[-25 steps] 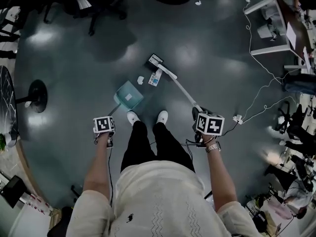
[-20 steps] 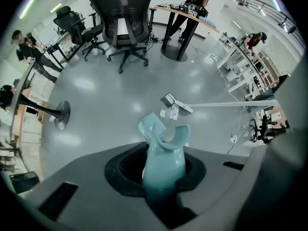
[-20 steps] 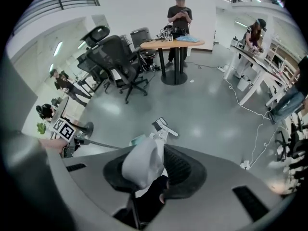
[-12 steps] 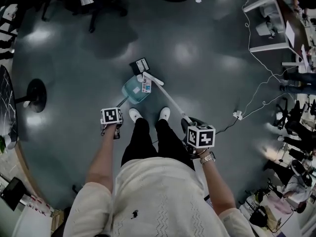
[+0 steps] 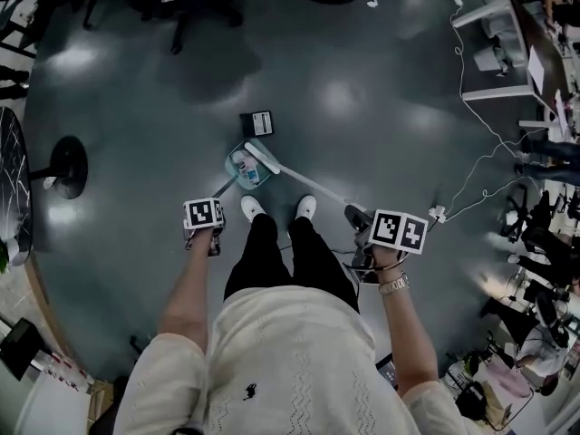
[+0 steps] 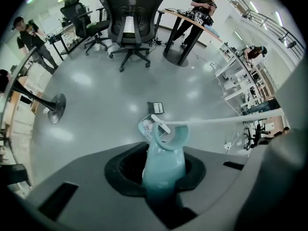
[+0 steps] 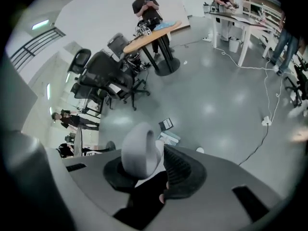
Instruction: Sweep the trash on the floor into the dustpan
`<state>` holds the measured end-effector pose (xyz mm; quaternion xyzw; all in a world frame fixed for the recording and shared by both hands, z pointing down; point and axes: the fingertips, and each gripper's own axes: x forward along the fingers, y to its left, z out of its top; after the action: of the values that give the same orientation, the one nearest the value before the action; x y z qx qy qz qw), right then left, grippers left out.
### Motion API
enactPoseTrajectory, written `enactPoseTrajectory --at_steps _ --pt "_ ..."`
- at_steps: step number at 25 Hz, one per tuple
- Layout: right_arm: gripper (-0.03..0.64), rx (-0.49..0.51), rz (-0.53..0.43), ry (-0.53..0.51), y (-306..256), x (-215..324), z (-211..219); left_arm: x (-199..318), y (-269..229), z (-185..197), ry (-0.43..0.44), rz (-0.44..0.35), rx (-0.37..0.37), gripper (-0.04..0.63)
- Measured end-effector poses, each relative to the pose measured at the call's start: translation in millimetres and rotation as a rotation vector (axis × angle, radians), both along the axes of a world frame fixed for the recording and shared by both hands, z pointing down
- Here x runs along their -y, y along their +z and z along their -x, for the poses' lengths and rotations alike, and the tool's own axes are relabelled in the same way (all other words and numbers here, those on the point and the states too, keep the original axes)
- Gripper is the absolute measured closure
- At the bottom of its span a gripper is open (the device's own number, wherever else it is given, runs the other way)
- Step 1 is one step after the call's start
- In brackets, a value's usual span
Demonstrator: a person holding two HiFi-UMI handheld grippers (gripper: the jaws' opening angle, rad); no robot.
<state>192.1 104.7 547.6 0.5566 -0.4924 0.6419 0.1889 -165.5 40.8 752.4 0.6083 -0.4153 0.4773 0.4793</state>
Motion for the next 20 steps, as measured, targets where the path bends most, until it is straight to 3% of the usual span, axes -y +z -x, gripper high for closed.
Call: enactPoseTrajectory --at_steps 4,12,15,20 --pt "0.5 -0.087 -0.098 -0.076 -32.2 66.2 -19.4 -11.9 -4.2 20.0 -0.038 0.0 0.002 0.502" --pt "0.5 -0.232 -0.188 -0.279 -59.7 178.2 9.2 -23.3 -9.2 74.1 -0.179 0.006 0.017 0.502" --pt "0.5 -0.269 -0.217 -0.277 -67.1 209.0 4.7 -18.4 -8.8 82.6 -0.181 0.002 0.018 0.502" --pt "0.5 -0.309 -0.279 -0.172 -82.8 250.2 -20.4 -2.1 -7.6 89.2 -0.187 -0.004 0.018 0.502"
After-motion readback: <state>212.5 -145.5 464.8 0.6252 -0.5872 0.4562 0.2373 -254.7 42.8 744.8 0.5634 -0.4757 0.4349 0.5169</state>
